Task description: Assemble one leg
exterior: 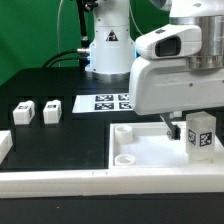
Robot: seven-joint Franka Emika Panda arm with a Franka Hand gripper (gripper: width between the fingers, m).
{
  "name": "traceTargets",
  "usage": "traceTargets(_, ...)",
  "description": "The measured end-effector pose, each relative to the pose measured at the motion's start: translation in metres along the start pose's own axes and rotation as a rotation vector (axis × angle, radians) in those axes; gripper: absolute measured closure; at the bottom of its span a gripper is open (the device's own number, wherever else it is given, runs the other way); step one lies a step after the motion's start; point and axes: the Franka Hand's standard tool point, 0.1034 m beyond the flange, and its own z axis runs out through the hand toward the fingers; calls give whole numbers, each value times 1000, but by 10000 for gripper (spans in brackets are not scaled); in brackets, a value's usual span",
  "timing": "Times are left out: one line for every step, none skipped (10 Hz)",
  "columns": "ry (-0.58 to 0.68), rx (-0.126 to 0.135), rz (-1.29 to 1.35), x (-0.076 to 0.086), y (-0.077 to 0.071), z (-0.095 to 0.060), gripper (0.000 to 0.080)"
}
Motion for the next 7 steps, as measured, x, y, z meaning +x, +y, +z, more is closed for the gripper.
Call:
traceTargets(0, 0, 0, 0, 0, 0, 276)
traceTargets(-1, 0, 0, 0, 0, 0, 426)
traceTargets(-1, 0, 0, 0, 0, 1, 426)
traceTargets(-1, 0, 0, 0, 0, 1, 510)
traceTargets(-1, 0, 0, 0, 0, 1, 510)
traceTargets(-1, 1, 19, 0, 0, 1, 510)
traceTargets(-1, 0, 35, 0, 0, 1, 510)
